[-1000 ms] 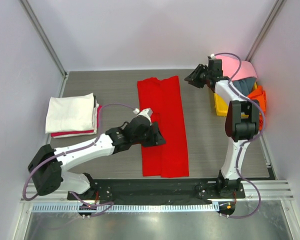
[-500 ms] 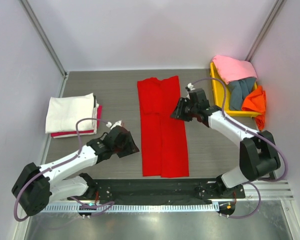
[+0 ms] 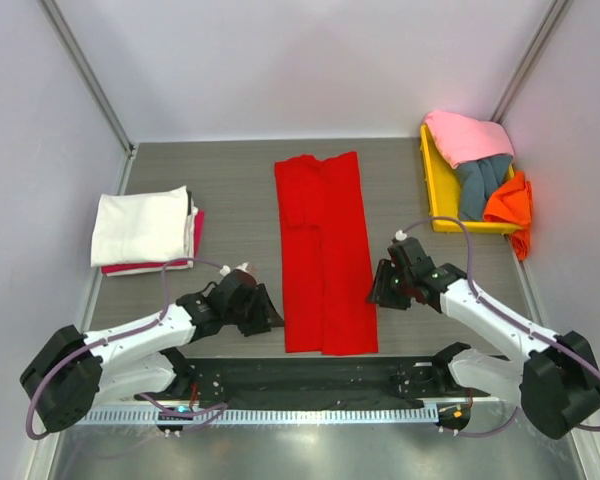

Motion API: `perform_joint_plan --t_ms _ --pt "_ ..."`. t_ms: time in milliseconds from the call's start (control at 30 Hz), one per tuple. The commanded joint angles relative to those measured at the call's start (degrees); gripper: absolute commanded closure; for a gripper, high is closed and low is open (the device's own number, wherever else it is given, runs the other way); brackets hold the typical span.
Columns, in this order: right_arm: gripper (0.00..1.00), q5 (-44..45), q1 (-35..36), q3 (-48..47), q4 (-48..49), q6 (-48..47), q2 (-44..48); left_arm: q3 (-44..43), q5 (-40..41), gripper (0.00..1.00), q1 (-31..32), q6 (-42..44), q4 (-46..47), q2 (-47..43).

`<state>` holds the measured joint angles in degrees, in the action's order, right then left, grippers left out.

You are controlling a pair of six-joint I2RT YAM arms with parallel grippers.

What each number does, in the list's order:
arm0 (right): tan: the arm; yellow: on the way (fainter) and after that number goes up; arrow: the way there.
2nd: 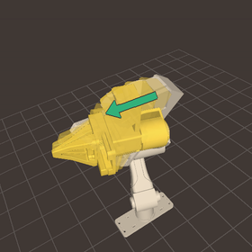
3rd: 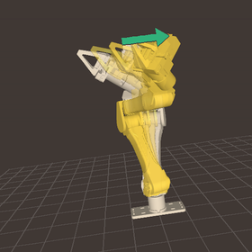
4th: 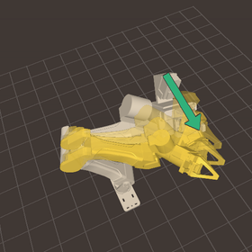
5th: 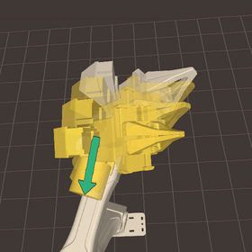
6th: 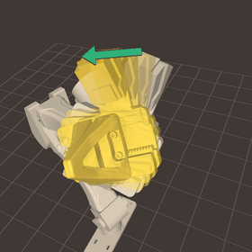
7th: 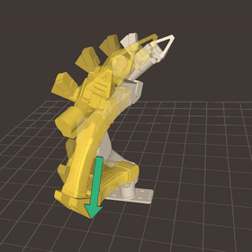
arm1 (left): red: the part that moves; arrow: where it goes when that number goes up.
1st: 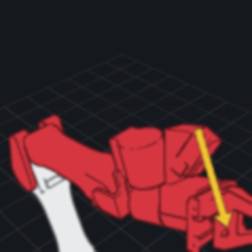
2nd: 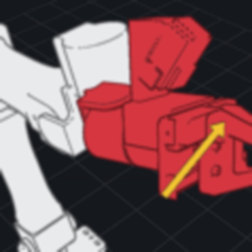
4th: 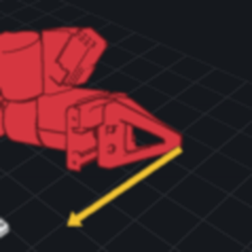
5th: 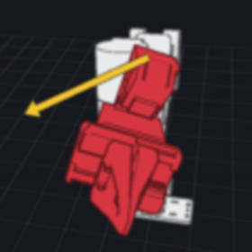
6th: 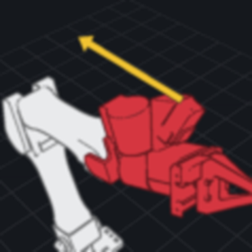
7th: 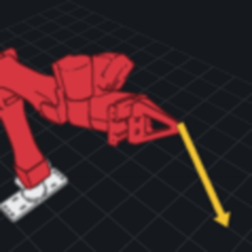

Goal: Fold and stack the t-shirts
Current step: Fold the tshirt

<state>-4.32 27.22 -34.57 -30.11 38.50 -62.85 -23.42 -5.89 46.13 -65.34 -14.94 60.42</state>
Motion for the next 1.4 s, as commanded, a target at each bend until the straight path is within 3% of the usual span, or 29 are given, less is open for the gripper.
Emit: perform_joint_plan --t_ms 0,333,400,767,1133,1367 --pt "0.55 0.5 3.3 2.8 -5.1 5.8 5.0 0.8 -2.3 0.54 2.0 -2.8 6.8 1.1" --pt "0.54 -0.3 11.2 9.9 -8.3 15.4 11.8 1.8 -4.7 0.57 3.8 -3.8 9.6 5.0" --pt "0.55 -0.7 11.9 11.2 -8.5 15.9 12.2 1.8 -4.8 0.62 4.5 -4.2 9.8 5.9" --pt "0.64 -2.1 12.7 12.2 -8.7 15.0 11.3 2.5 -5.2 0.66 5.4 -5.7 10.4 6.8" --pt "0.65 -5.4 12.8 13.3 -9.5 15.1 14.6 3.6 -5.9 0.71 6.9 -6.9 10.3 6.6" --pt "0.75 -5.7 12.9 13.9 -8.4 15.6 14.8 3.8 -5.9 0.75 7.3 -7.2 9.8 6.4"
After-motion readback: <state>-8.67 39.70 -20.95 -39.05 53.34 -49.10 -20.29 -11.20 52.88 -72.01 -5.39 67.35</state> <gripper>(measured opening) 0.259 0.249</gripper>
